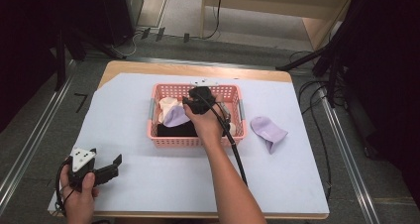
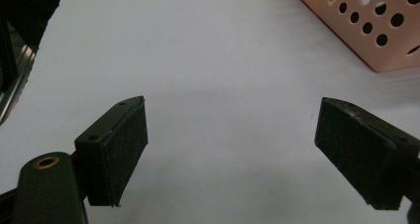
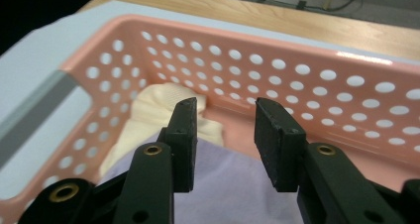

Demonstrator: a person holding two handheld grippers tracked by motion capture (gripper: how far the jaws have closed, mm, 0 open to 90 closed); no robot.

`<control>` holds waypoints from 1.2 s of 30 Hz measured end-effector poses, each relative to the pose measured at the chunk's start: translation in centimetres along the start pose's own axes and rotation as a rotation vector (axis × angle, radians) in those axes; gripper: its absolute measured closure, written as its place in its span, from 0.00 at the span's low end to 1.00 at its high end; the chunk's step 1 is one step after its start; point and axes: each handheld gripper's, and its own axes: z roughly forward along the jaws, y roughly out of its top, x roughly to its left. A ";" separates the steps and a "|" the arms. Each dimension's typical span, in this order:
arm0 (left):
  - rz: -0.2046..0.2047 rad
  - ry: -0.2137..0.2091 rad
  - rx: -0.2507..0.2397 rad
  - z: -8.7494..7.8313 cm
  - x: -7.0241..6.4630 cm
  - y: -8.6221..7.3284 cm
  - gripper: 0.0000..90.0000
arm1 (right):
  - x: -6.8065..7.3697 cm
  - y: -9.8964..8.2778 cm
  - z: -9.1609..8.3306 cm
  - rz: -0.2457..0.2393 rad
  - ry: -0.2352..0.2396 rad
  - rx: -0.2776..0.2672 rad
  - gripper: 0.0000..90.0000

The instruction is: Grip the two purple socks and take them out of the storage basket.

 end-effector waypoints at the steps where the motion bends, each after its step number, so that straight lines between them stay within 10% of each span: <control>1: 0.003 0.000 0.001 0.0 0.0 0.0 0.16 | -0.1 -0.1 0.3 0.001 -0.008 0.004 0.69; 9: 0.003 -0.002 0.005 0.0 0.1 0.0 0.16 | -0.5 -0.8 3.3 0.052 -0.017 0.217 0.65; 15: 0.003 -0.001 0.006 0.0 0.1 0.0 0.16 | -0.3 -1.5 4.6 -0.010 -0.038 0.337 0.71; 21: 0.002 -0.005 0.005 0.0 0.1 0.0 0.16 | 0.0 -1.5 4.5 -0.089 -0.071 0.340 1.00; 29: -0.002 -0.006 0.008 0.0 0.1 0.0 0.16 | -0.2 -0.9 3.2 -0.056 -0.052 0.205 1.00; 36: 0.002 -0.004 0.006 0.0 0.1 0.0 0.16 | -0.4 -1.2 3.9 -0.081 -0.139 0.231 0.51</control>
